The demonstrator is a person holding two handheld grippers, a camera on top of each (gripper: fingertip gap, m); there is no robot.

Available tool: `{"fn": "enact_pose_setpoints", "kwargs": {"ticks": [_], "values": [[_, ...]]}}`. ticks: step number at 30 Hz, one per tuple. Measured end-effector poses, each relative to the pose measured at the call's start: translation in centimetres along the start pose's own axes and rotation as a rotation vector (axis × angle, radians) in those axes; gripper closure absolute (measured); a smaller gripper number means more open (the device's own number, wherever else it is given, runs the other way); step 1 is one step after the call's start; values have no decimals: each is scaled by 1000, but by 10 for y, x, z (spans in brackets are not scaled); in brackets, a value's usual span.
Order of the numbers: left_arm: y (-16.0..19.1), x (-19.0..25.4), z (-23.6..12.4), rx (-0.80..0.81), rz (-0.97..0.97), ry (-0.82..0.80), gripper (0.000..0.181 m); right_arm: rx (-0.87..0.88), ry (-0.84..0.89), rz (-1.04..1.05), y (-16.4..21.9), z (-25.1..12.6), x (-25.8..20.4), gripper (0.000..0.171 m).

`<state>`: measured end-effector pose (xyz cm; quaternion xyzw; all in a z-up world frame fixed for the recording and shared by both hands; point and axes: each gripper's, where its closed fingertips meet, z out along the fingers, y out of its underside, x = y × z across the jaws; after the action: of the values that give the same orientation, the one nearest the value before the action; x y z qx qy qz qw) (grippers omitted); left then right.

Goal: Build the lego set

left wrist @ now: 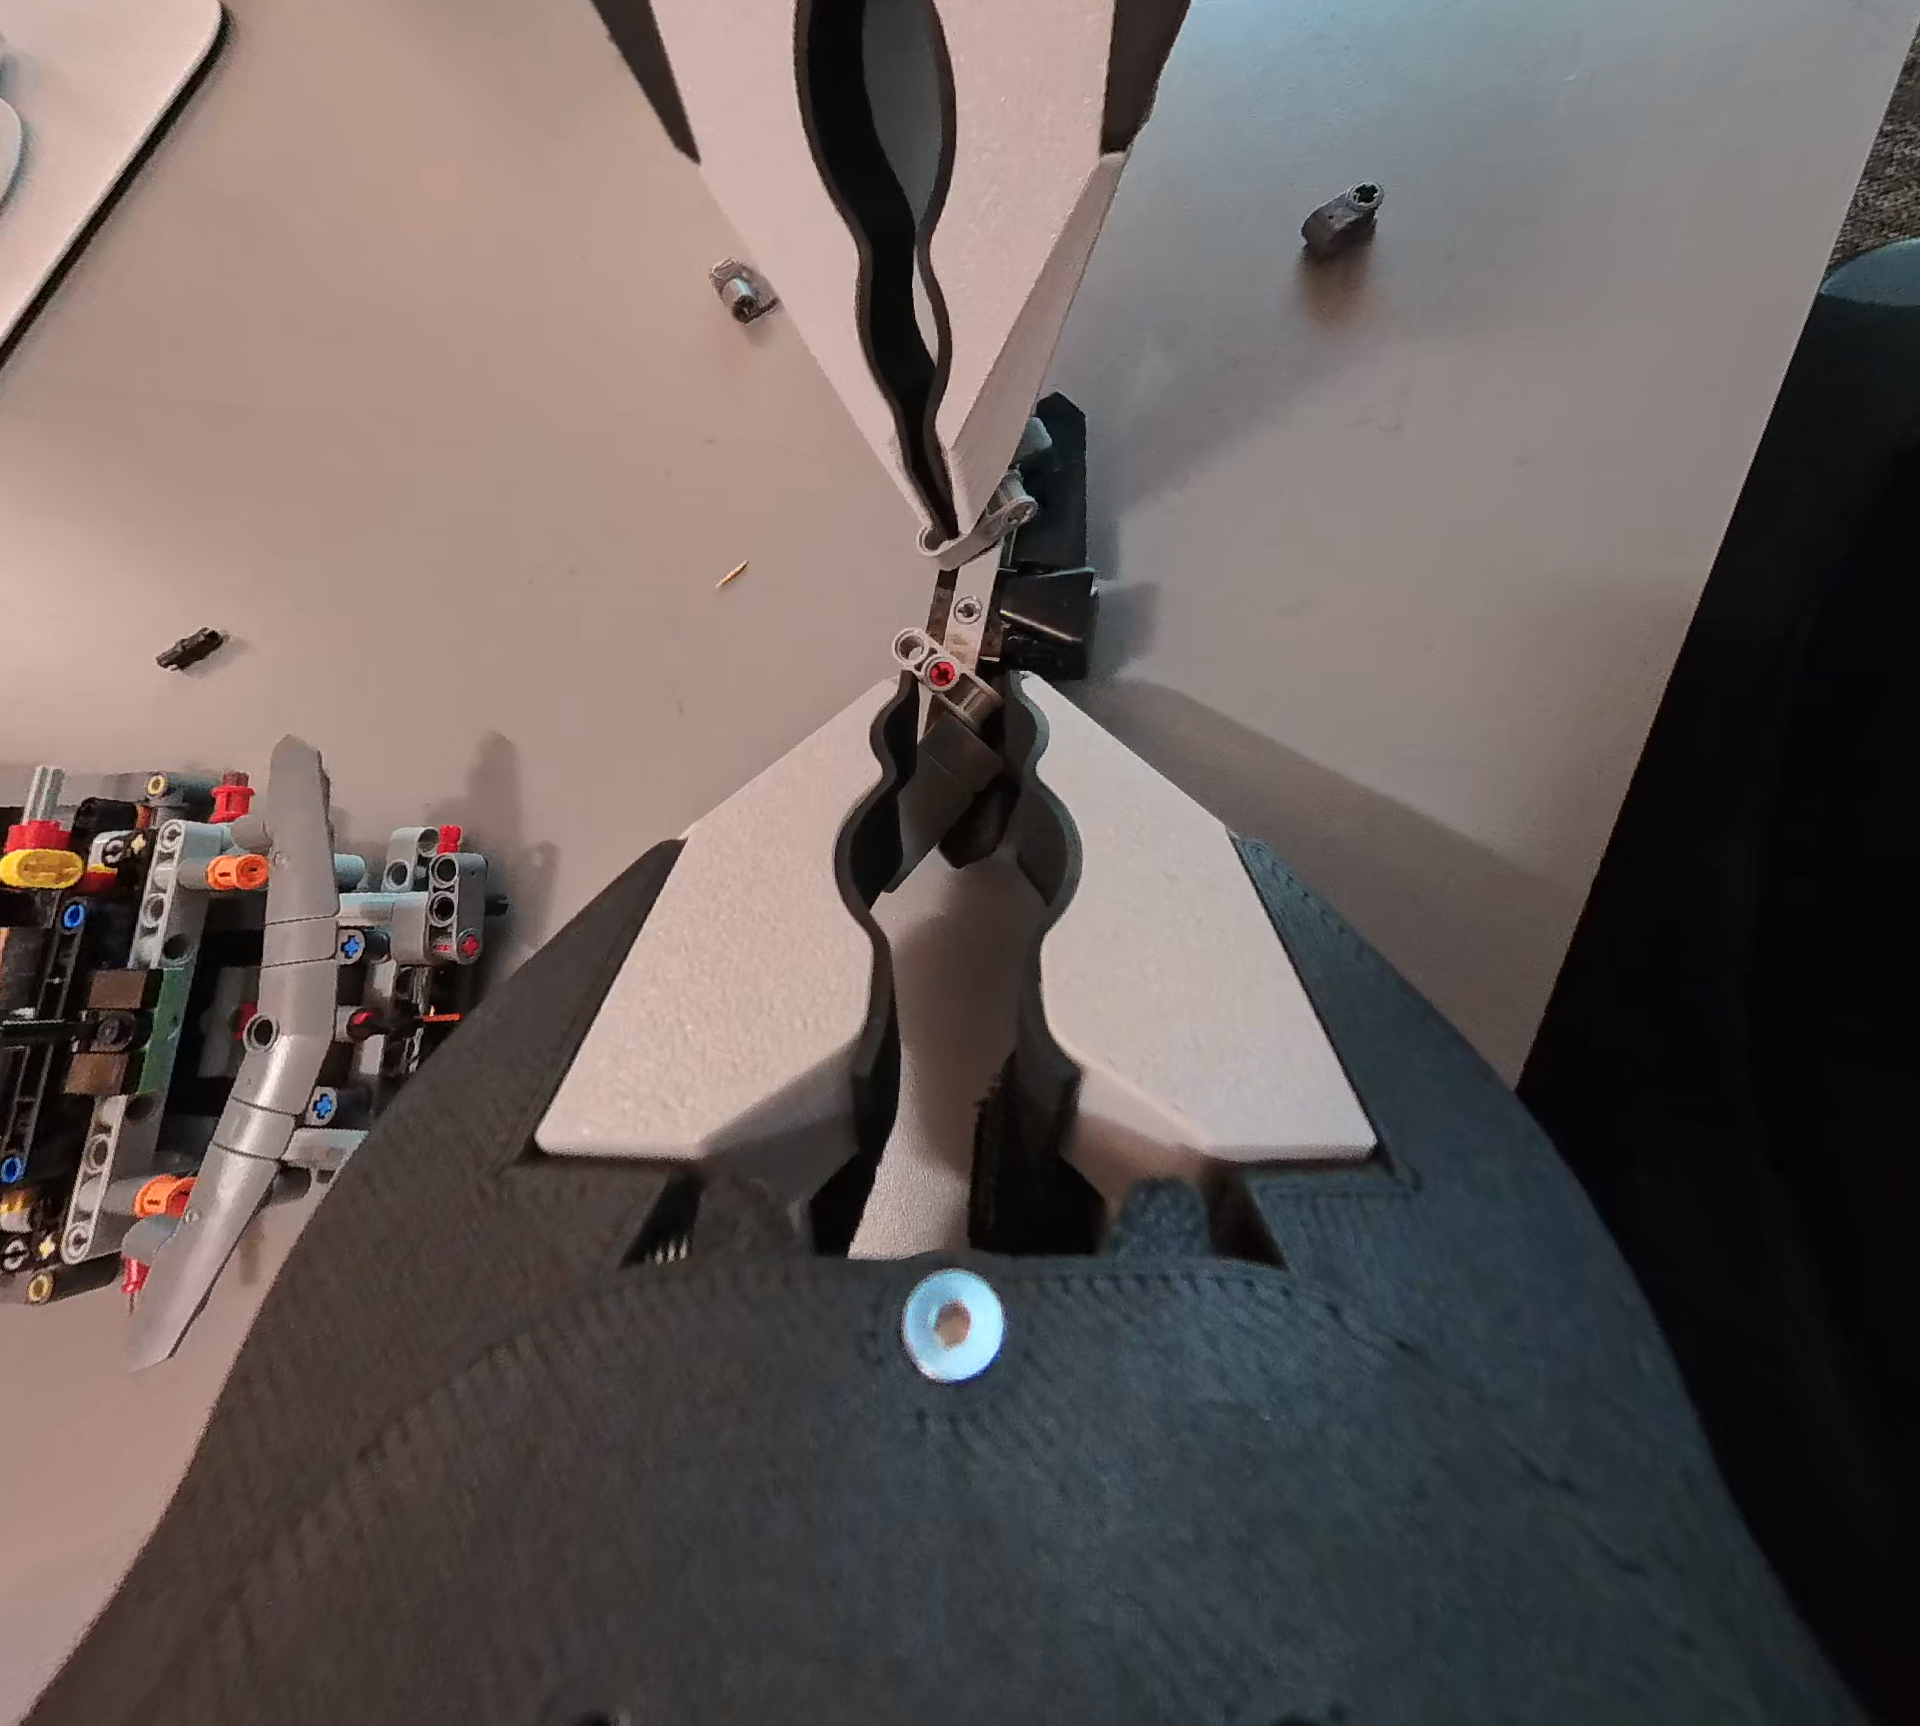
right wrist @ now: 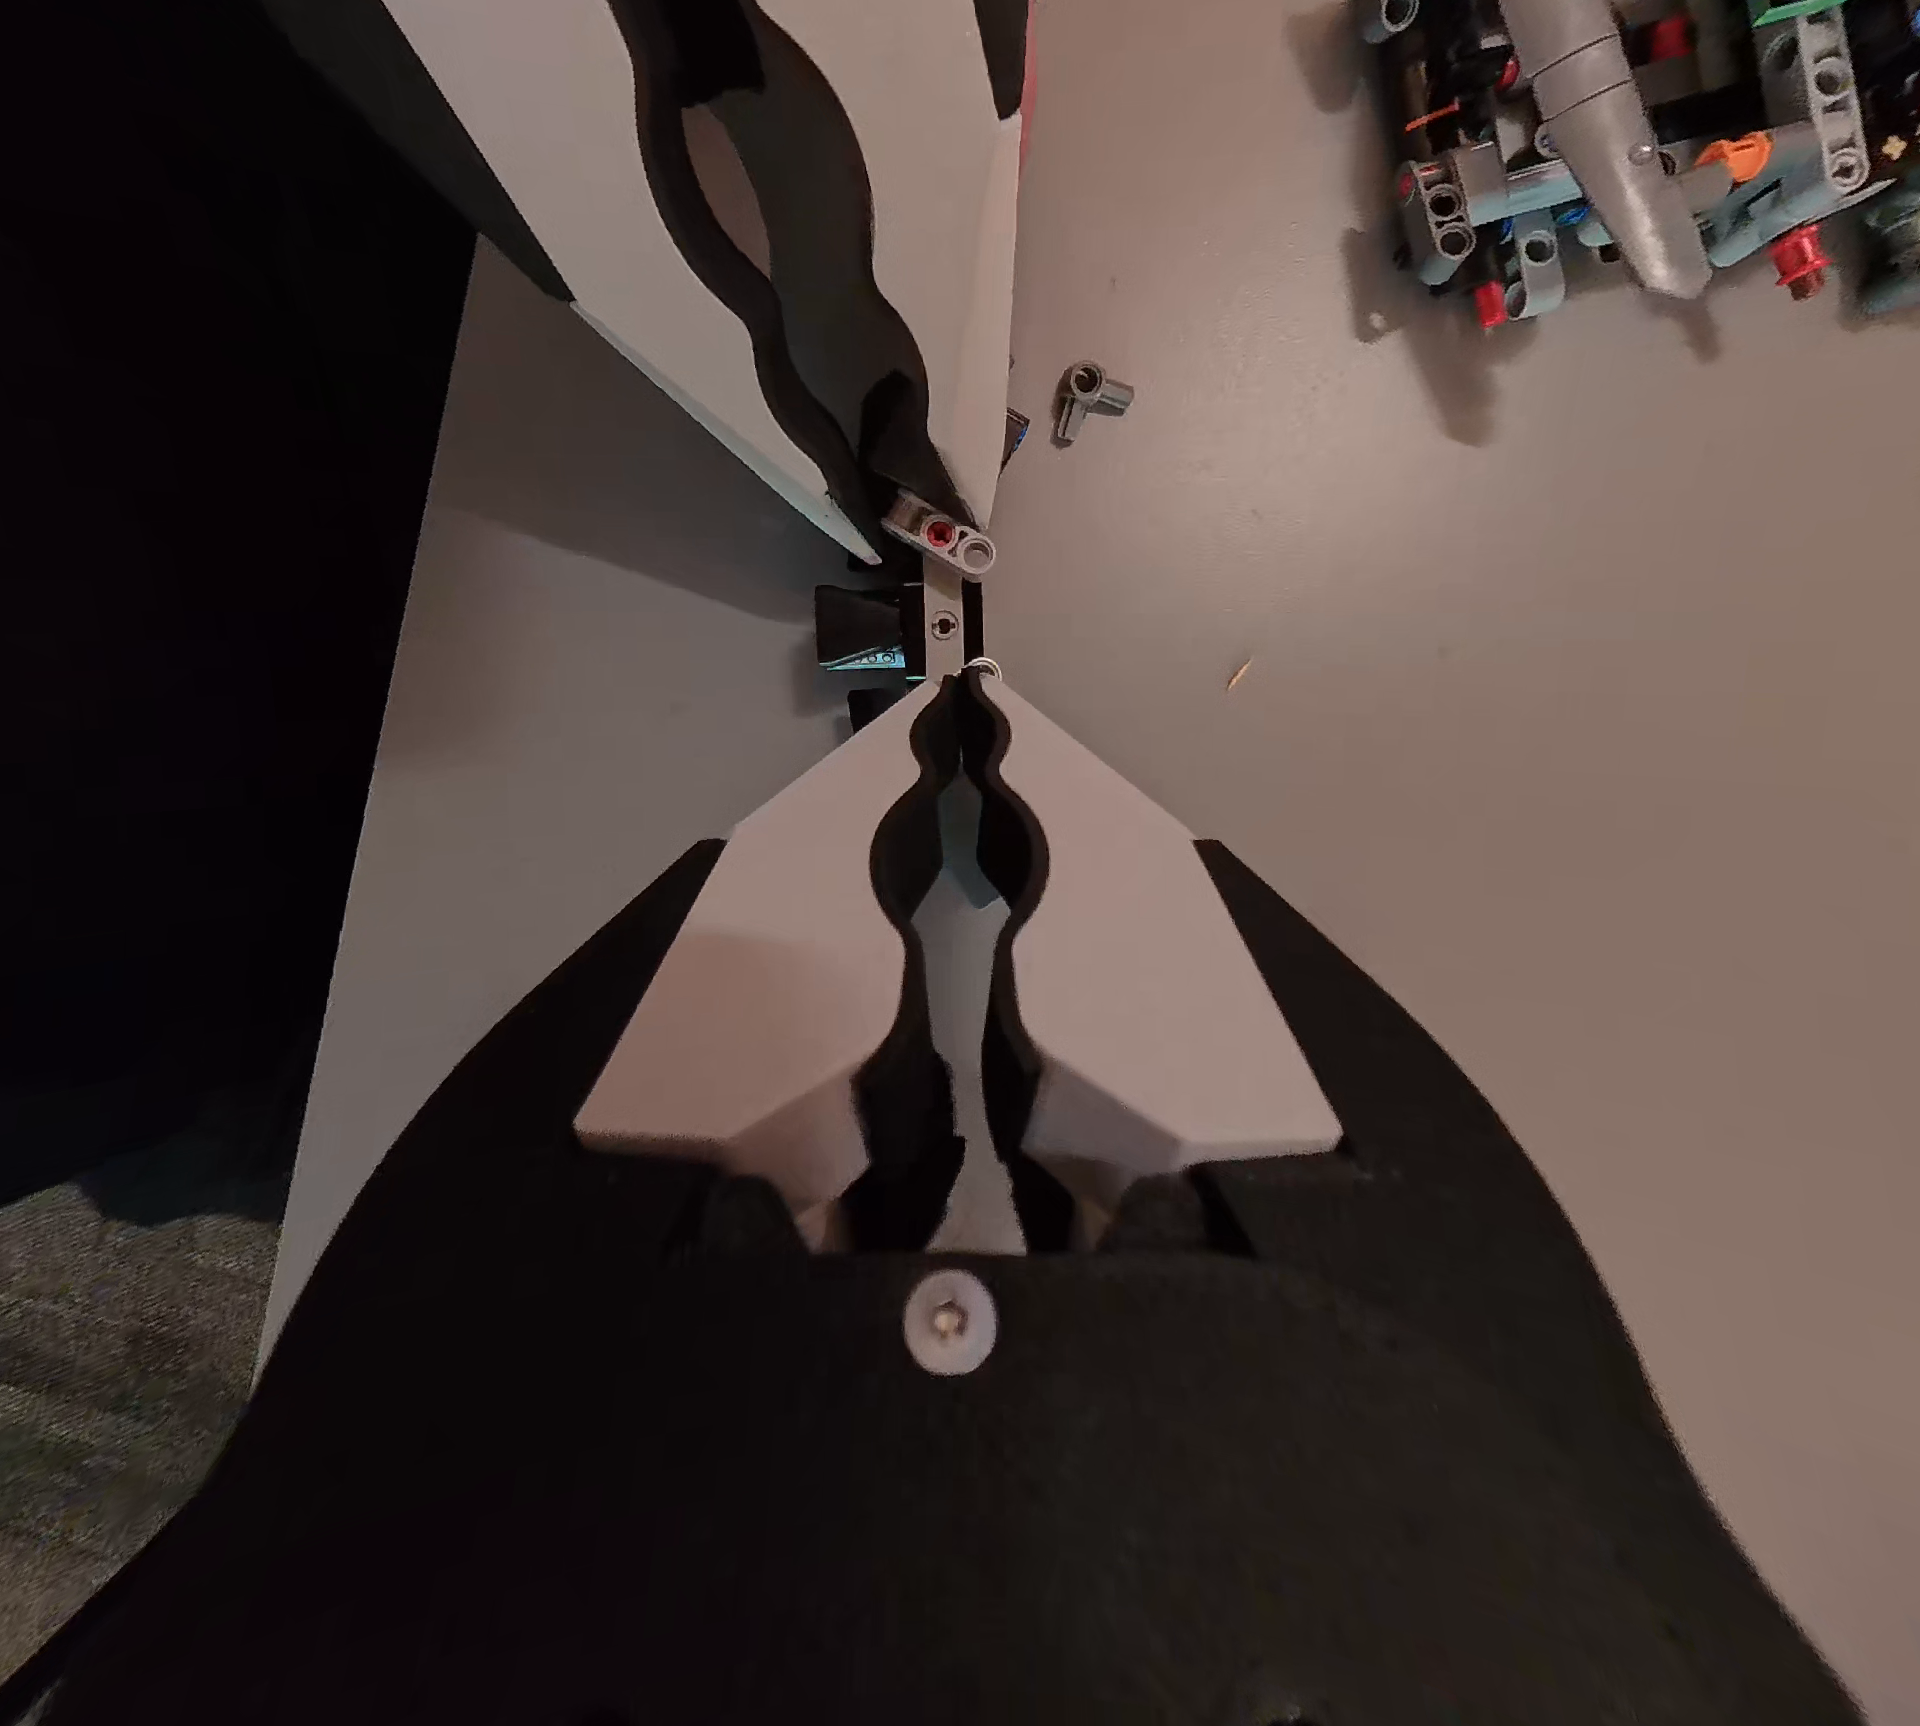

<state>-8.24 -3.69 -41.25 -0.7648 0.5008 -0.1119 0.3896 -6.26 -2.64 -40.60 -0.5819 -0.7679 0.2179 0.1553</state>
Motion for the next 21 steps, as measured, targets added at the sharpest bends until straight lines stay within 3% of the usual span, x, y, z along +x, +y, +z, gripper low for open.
{"fn": "enact_pose_setpoints", "kwargs": {"ticks": [14, 21], "values": [[0, 2, 3, -20, 22, -8, 168, 9, 43, 2, 0, -15, 3, 171], [-3, 6, 3, -12, 35, 11, 168, 7, 74, 16, 14, -11, 1, 155]]}}
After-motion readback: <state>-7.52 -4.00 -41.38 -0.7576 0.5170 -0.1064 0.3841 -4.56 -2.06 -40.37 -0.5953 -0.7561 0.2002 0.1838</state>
